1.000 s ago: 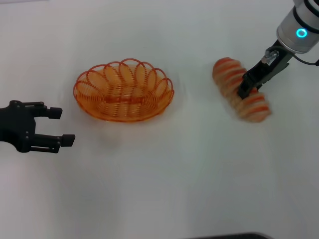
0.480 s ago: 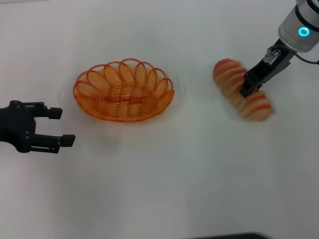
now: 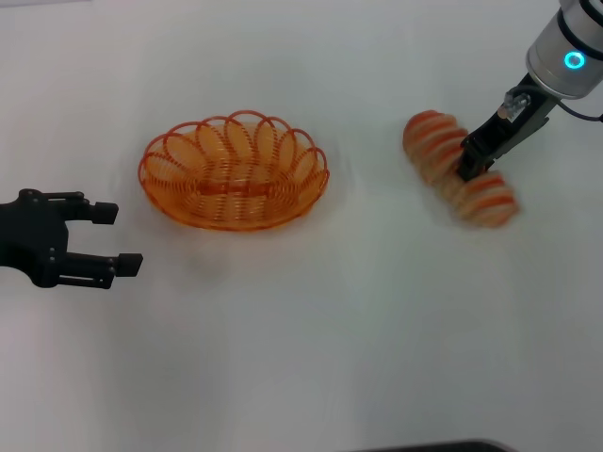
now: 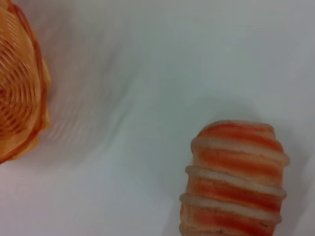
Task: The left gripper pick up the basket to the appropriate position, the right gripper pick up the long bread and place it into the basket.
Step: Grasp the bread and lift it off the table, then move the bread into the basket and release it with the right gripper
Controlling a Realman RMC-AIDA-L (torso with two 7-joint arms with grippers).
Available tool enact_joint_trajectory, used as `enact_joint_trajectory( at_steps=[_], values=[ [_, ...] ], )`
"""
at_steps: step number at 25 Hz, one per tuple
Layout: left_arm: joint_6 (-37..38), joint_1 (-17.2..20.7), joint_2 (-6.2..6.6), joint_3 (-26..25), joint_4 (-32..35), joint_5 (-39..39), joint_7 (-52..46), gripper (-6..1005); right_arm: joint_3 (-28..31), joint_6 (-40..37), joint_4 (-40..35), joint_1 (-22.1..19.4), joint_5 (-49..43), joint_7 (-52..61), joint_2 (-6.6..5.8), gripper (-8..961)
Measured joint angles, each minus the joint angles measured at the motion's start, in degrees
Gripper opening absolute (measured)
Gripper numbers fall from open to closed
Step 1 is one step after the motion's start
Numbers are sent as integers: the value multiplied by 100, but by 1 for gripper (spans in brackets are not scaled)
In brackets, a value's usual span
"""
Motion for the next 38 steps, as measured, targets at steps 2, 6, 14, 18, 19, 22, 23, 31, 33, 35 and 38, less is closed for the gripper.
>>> enact_joint_trajectory(
  at_steps=[2,6,14,18,19,22,23,31,33,35,38],
  values=[
    [0,0,0,3,0,0,-1,854,0,-3,0,0,0,-1,0,234],
    [-1,0,-5,4,0,0,1,854,0,-9,0,0,0,-3,0,198],
    [-1,6,-13,3,0,0,3,853,7,-40,0,0,-4,-38,9,157],
    [0,9,-16,3,0,0,3,853,19,-65,-19,-3,-8,-43,3,157],
    [0,9,-17,3,0,0,3,854,21,-87,-70,-16,-7,-44,1,157],
    [0,9,-18,3,0,0,3,854,28,-151,-344,-89,-1,-45,7,157],
    [0,9,-18,3,0,0,1,854,33,-184,-436,-112,10,-49,5,158],
    [34,21,-21,10,0,0,-25,853,259,-266,-588,-139,720,-365,-326,158],
    [45,26,-25,11,0,0,-30,853,307,-274,-589,-123,892,-459,-430,158],
    [57,26,-26,12,0,0,-39,853,348,-293,-592,-110,1064,-560,-527,158],
    [72,26,-26,13,0,0,-46,853,403,-356,-598,-65,1364,-706,-725,158]
  ],
)
